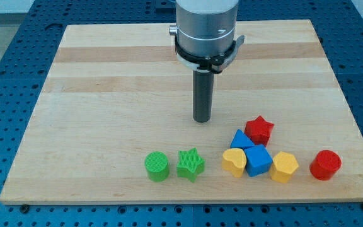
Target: Push the red star to the yellow hexagon
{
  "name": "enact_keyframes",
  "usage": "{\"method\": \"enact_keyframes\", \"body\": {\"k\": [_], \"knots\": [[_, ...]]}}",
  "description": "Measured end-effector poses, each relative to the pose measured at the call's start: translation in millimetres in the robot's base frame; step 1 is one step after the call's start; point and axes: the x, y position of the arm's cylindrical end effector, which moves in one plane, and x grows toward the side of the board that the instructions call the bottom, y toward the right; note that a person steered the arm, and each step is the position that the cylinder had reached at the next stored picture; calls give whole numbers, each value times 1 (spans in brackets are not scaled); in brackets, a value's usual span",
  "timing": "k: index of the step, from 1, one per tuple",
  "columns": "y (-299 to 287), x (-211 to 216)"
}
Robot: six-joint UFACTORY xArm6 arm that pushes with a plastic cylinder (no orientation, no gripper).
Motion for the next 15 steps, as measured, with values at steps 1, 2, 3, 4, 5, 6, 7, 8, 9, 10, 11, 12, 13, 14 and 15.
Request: {"method": "enact_keyframes", "body": {"k": [1, 2, 3, 4, 5, 6, 7, 8, 9, 10, 11, 12, 13, 14, 15], "knots": [[51, 17], [52, 17], [72, 17], [74, 17], [81, 17], [83, 17], [84, 17], [88, 18], [89, 19], [71, 26], [78, 28], [92, 32], [96, 32], [99, 32], [79, 38]]}}
